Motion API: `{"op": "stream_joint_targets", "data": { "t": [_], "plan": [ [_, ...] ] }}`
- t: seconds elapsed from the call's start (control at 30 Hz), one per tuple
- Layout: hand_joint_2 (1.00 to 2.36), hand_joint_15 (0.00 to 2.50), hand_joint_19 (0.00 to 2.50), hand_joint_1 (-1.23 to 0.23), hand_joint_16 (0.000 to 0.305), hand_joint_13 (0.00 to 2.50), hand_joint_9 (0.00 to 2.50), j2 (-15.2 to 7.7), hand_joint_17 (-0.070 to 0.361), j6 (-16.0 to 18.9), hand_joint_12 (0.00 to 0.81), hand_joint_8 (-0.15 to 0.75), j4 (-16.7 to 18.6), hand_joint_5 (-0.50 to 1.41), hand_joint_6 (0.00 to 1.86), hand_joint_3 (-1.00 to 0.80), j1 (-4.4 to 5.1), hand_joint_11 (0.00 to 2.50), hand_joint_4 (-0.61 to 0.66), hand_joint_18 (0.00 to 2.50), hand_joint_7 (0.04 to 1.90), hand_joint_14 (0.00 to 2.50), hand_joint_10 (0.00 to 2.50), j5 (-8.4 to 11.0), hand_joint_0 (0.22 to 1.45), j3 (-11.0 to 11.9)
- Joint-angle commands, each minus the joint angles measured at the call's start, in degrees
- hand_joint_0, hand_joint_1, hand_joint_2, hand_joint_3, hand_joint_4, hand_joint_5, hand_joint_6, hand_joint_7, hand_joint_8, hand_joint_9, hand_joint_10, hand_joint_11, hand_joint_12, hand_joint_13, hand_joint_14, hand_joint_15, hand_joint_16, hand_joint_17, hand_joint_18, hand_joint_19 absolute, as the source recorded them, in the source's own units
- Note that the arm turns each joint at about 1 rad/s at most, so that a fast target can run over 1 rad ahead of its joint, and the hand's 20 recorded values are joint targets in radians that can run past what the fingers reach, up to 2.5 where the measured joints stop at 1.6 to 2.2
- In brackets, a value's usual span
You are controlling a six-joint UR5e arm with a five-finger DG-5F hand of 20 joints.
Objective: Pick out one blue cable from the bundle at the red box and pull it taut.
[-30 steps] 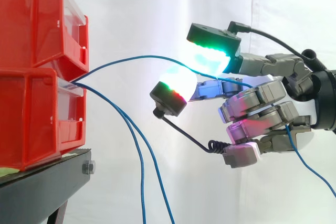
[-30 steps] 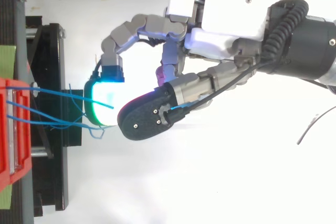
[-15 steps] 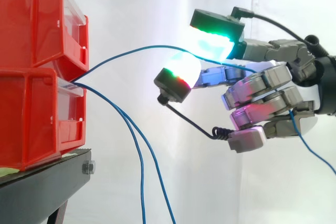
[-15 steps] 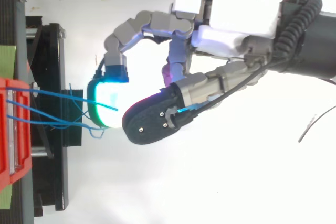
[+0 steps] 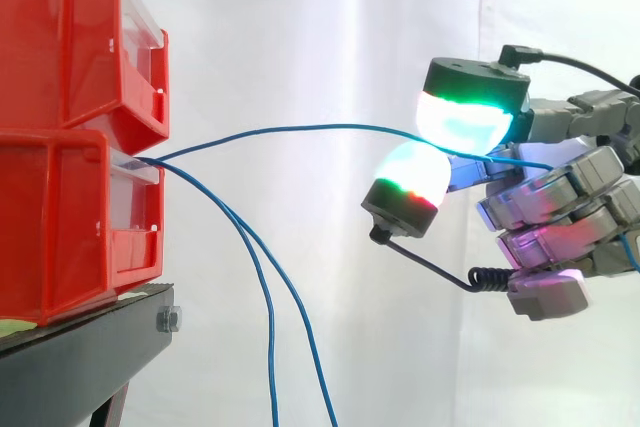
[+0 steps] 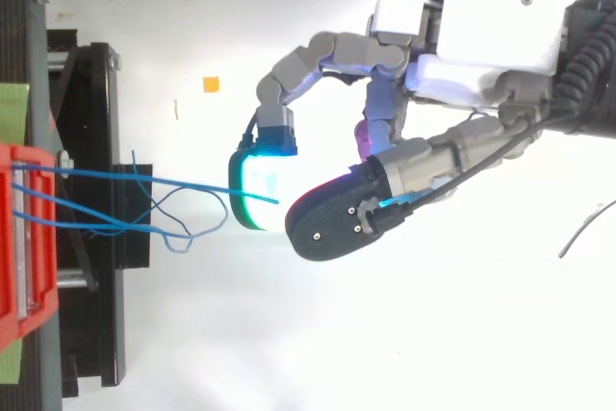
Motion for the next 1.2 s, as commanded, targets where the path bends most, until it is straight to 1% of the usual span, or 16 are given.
{"op": "stream_joint_targets", "data": {
  "t": [0.0,0.1,0.13,0.17,0.2,0.27,0.43,0.47,0.6,0.9,0.93,0.97,1.17],
  "plan": [
    [1.01,1.27,0.84,-0.73,0.059,1.52,1.75,0.1,0.133,0.0,0.372,0.292,0.2,-0.11,0.92,-0.06,0.02,1.77,-0.12,1.25,1.00,0.91,0.10,0.16,0.63,-0.3],
    [1.01,1.27,0.84,-0.73,0.059,1.52,1.75,0.1,0.133,0.1,0.379,0.293,0.6,-0.11,0.92,-0.06,0.02,1.77,-0.12,1.25,1.00,0.90,0.09,0.34,0.63,-0.2],
    [1.01,1.28,0.84,-0.73,0.059,1.52,1.75,0.1,0.133,-0.2,0.371,0.294,1.3,-0.11,0.92,-0.06,0.02,1.77,-0.12,1.25,1.00,0.90,0.09,0.51,0.63,-0.3],
    [1.01,1.27,0.84,-0.73,0.059,1.52,1.75,0.1,0.133,-0.2,0.375,0.293,1.3,-0.11,0.92,-0.06,0.02,1.77,-0.12,1.25,1.00,0.90,0.09,0.51,0.63,-0.3],
    [1.01,1.28,0.84,-0.73,0.059,1.52,1.75,0.0,0.133,-0.3,0.379,0.294,2.1,-0.11,0.92,-0.06,0.02,1.79,-0.13,1.25,1.00,0.89,0.09,0.60,0.63,-0.3],
    [1.01,1.27,0.84,-0.74,0.059,1.52,1.75,0.1,0.133,-0.3,0.378,0.293,2.4,-0.11,0.92,-0.07,0.02,1.77,-0.12,1.25,1.00,0.89,0.09,0.60,0.63,-0.3],
    [1.01,1.28,0.84,-0.73,0.059,1.52,1.75,0.0,0.133,-0.3,0.378,0.294,2.5,-0.11,0.92,-0.06,0.20,1.78,-0.13,1.25,1.00,0.88,0.08,0.60,0.63,-0.3],
    [1.01,1.28,0.84,-0.73,0.059,1.52,1.75,0.0,0.132,-0.3,0.366,0.294,2.5,-0.11,0.92,-0.06,0.20,1.78,-0.12,1.25,1.00,0.87,0.08,0.51,0.63,-0.3],
    [1.01,1.28,0.84,-0.74,0.059,1.53,1.76,0.0,0.132,-0.4,0.377,0.294,2.4,-0.11,0.92,-0.06,0.20,1.78,-0.12,1.25,1.00,0.85,0.06,0.51,0.63,-0.3],
    [1.01,1.33,0.83,-0.74,0.059,1.57,1.80,0.1,0.134,-0.4,0.370,0.300,2.5,-0.10,0.92,-0.06,0.20,1.79,-0.13,1.27,1.00,0.76,0.01,0.51,0.63,-0.3],
    [1.01,1.34,0.84,-0.74,0.060,1.57,1.80,0.1,0.135,-0.4,0.360,0.289,2.5,-0.10,0.92,-0.06,0.20,1.80,-0.12,1.27,1.00,0.73,0.01,0.51,0.63,-0.3],
    [1.01,1.35,0.83,-0.74,0.060,1.58,1.81,0.0,0.134,-0.4,0.365,0.305,2.5,-0.10,0.92,-0.05,0.20,1.79,-0.13,1.28,0.99,0.72,0.01,0.51,0.63,-0.2],
    [1.00,1.39,0.84,-0.74,0.062,1.60,1.83,0.0,0.139,-0.4,0.376,0.305,2.5,-0.10,0.92,-0.06,0.20,1.77,-0.13,1.33,0.99,0.65,0.00,0.51,0.63,-0.3]
  ]
}}
